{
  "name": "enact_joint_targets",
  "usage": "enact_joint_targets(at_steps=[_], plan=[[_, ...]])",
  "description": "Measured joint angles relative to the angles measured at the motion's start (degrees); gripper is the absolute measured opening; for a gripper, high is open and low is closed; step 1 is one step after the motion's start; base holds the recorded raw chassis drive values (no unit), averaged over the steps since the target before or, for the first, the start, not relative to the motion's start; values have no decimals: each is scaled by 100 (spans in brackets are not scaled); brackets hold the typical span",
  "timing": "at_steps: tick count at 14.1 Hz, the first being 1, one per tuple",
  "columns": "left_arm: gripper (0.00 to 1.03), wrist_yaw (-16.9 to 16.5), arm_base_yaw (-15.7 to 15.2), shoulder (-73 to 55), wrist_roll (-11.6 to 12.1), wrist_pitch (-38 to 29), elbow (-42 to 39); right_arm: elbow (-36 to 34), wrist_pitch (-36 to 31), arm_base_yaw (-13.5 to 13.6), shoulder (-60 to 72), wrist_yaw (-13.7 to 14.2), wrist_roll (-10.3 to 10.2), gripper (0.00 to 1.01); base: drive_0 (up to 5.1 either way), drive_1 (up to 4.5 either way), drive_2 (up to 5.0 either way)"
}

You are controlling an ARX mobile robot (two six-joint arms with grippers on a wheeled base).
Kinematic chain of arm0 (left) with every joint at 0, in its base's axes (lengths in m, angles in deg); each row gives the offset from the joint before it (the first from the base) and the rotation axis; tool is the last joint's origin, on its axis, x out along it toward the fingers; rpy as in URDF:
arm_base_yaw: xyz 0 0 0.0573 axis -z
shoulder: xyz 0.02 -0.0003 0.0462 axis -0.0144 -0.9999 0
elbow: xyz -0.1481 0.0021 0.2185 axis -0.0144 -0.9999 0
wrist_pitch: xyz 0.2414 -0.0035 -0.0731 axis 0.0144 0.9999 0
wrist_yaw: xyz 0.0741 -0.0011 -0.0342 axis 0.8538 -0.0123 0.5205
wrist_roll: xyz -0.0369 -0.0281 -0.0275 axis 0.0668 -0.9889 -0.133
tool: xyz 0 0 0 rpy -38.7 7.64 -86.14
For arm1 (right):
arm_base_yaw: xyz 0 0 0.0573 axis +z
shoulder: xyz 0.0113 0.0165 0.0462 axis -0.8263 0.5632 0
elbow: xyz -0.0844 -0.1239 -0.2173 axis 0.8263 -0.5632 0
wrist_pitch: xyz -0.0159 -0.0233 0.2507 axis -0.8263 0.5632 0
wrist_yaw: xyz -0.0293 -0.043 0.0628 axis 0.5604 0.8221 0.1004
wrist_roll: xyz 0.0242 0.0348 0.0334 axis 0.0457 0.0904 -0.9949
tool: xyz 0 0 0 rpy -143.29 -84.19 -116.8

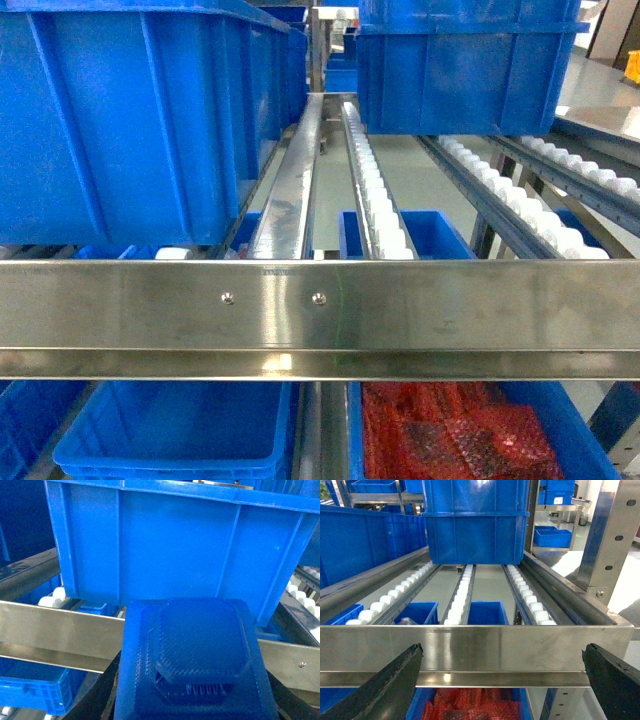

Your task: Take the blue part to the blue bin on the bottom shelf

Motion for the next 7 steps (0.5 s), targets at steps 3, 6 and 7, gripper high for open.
enact_joint_targets(at_steps=[3,6,7], plan=[[43,2,0,0,0,4,0,0,0,0,0,2,0,98,0,0,0],[43,2,0,0,0,4,0,0,-2,0,0,4,0,98,0,0,0],[43,2,0,0,0,4,0,0,0,0,0,4,-2,98,0,0,0]])
